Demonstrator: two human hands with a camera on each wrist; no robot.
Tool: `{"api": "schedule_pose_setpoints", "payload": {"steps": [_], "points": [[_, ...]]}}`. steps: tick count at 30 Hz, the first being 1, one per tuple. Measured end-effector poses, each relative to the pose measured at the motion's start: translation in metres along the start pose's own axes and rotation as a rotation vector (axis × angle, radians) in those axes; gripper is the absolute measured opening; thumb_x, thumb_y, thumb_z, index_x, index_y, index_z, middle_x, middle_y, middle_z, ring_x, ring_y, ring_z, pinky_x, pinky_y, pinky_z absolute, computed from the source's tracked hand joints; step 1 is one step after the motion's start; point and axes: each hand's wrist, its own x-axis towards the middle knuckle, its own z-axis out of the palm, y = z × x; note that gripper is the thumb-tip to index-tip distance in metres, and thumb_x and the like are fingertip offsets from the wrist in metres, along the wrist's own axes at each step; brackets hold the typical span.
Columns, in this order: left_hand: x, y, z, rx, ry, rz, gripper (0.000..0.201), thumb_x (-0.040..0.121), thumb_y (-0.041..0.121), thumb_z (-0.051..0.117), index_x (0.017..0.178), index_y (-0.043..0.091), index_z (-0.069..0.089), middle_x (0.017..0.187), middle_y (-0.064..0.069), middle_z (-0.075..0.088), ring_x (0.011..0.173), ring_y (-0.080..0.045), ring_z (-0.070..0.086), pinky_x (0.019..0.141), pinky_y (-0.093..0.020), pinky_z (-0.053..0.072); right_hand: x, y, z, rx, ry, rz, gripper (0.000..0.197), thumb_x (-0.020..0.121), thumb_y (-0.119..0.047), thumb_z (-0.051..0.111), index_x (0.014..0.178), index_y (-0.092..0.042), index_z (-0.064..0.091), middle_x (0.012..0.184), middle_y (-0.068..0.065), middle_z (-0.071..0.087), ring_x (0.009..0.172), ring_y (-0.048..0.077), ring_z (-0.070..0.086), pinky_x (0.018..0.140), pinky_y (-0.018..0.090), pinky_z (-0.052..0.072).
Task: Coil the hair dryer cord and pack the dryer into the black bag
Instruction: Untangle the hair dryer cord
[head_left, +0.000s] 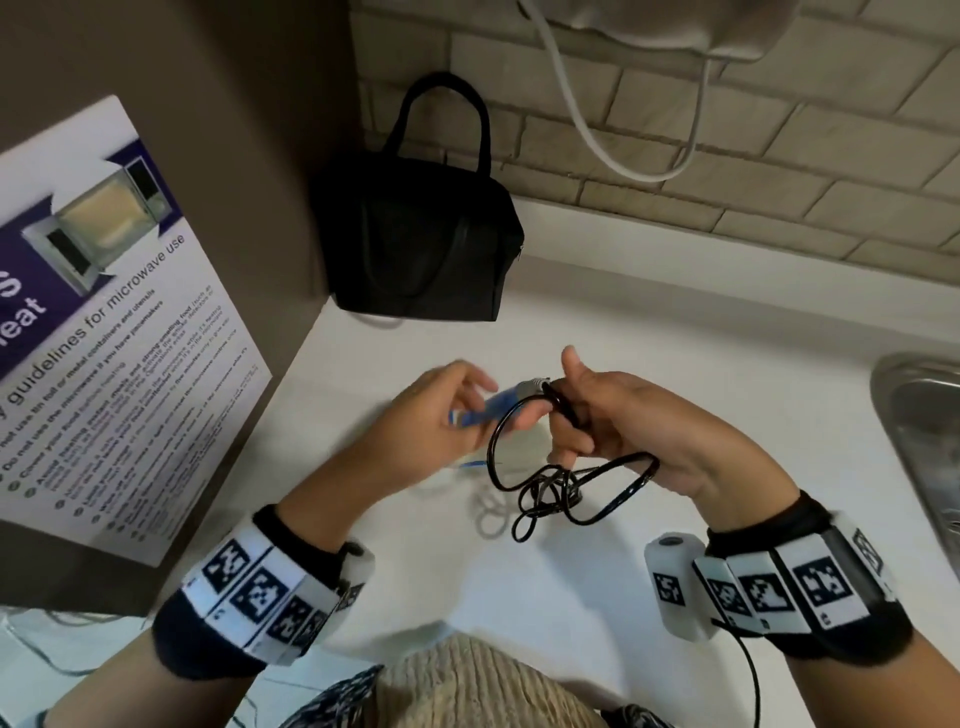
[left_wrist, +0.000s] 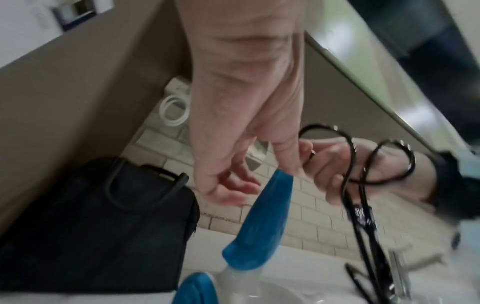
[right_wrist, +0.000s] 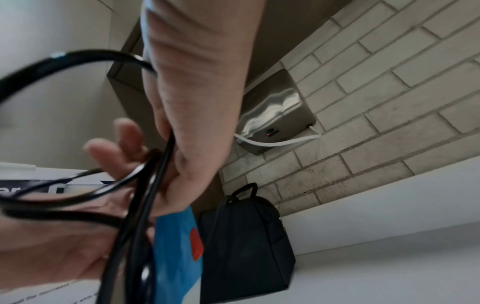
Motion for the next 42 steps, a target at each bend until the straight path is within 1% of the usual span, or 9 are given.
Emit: {"api": "schedule_pose_setpoints", "payload": {"steps": [3, 7, 10, 13, 18, 21, 30, 36, 42], "points": [[0.01, 0.008, 0.004, 0.153, -0.129, 0.268, 0.038, 0.088, 0.021, 0.065, 0.117, 0.039, 0.049, 0.117, 0.015, 0.051, 0.114, 0.004, 0.041, 0.089, -0.006, 0.034, 0.001, -0.009, -0.002, -0.097, -0.082, 0.054, 0.087, 0.087, -0.067, 0.007, 0.104, -0.012, 0.073, 0.068, 0.008, 0.065, 0.082, 0.021, 0.069, 0.097, 0.037, 0.047], [0.023, 0.015, 0.013, 0.033, -0.195, 0.252, 0.021, 0.087, -0.004, 0.043, 0.084, 0.016, 0.049, 0.078, 0.005, 0.049, 0.073, -0.006, 0.044, 0.068, -0.021, 0.037, 0.001, -0.019, -0.008, -0.162, -0.008, 0.029, 0.092, 0.08, -0.074, 0.005, 0.104, -0.017, 0.074, 0.095, 0.014, 0.074, 0.1, 0.024, 0.069, 0.104, 0.041, 0.043], [0.027, 0.017, 0.017, -0.071, -0.12, 0.212, 0.013, 0.098, 0.011, 0.038, 0.092, 0.01, 0.049, 0.082, -0.019, 0.051, 0.078, -0.016, 0.045, 0.073, -0.028, 0.038, -0.001, -0.023, -0.016, -0.114, 0.074, -0.006, 0.089, 0.084, -0.071, 0.008, 0.105, -0.014, 0.073, 0.102, 0.014, 0.074, 0.104, 0.024, 0.068, 0.104, 0.041, 0.044], [0.029, 0.018, 0.017, -0.181, -0.074, 0.177, 0.033, 0.098, 0.038, 0.031, 0.102, 0.012, 0.05, 0.087, -0.033, 0.054, 0.077, -0.022, 0.043, 0.073, -0.042, 0.042, 0.001, -0.021, -0.019, -0.047, 0.111, -0.002, 0.082, 0.087, -0.067, 0.014, 0.108, -0.012, 0.07, 0.098, 0.011, 0.073, 0.103, 0.027, 0.068, 0.103, 0.042, 0.046], [0.028, 0.02, 0.013, -0.243, -0.004, 0.165, 0.026, 0.104, 0.028, 0.028, 0.108, 0.017, 0.052, 0.088, -0.011, 0.055, 0.081, -0.013, 0.054, 0.077, -0.022, 0.047, 0.008, -0.021, -0.016, 0.027, 0.068, 0.047, 0.076, 0.089, -0.066, 0.017, 0.121, -0.013, 0.062, 0.107, 0.011, 0.072, 0.106, 0.022, 0.067, 0.104, 0.042, 0.044], [0.03, 0.015, 0.009, -0.35, 0.046, 0.039, 0.026, 0.103, 0.03, 0.03, 0.101, 0.017, 0.052, 0.087, -0.004, 0.056, 0.078, -0.019, 0.057, 0.077, -0.037, 0.053, 0.012, -0.026, -0.018, -0.063, 0.129, 0.049, 0.072, 0.091, -0.065, 0.014, 0.12, -0.021, 0.063, 0.115, 0.004, 0.071, 0.113, 0.016, 0.063, 0.106, 0.043, 0.041], [0.029, 0.012, 0.009, -0.465, 0.087, -0.079, 0.025, 0.101, 0.023, 0.038, 0.088, 0.018, 0.059, 0.085, -0.001, 0.062, 0.086, -0.012, 0.062, 0.095, -0.054, 0.049, 0.037, -0.029, -0.012, -0.29, 0.157, 0.042, 0.054, 0.095, -0.057, 0.033, 0.115, -0.017, 0.064, 0.113, 0.0, 0.071, 0.109, 0.011, 0.064, 0.104, 0.04, 0.044], [0.029, 0.009, 0.009, -0.62, 0.123, -0.099, 0.024, 0.099, 0.016, 0.043, 0.084, 0.016, 0.062, 0.076, 0.005, 0.067, 0.079, -0.015, 0.061, 0.082, -0.044, 0.051, 0.048, -0.023, -0.001, -0.396, 0.079, 0.044, 0.044, 0.09, -0.045, 0.056, 0.109, -0.006, 0.06, 0.11, 0.003, 0.071, 0.104, 0.011, 0.066, 0.098, 0.039, 0.049], [0.03, -0.002, 0.004, -0.719, 0.128, -0.127, 0.024, 0.099, 0.024, 0.045, 0.082, 0.013, 0.058, 0.085, -0.008, 0.053, 0.076, -0.023, 0.053, 0.068, -0.043, 0.05, 0.054, -0.011, 0.01, -0.137, 0.053, 0.009, 0.025, 0.098, -0.035, 0.048, 0.097, -0.011, 0.053, 0.058, -0.003, 0.053, 0.076, 0.018, 0.067, 0.089, 0.043, 0.053]]}}
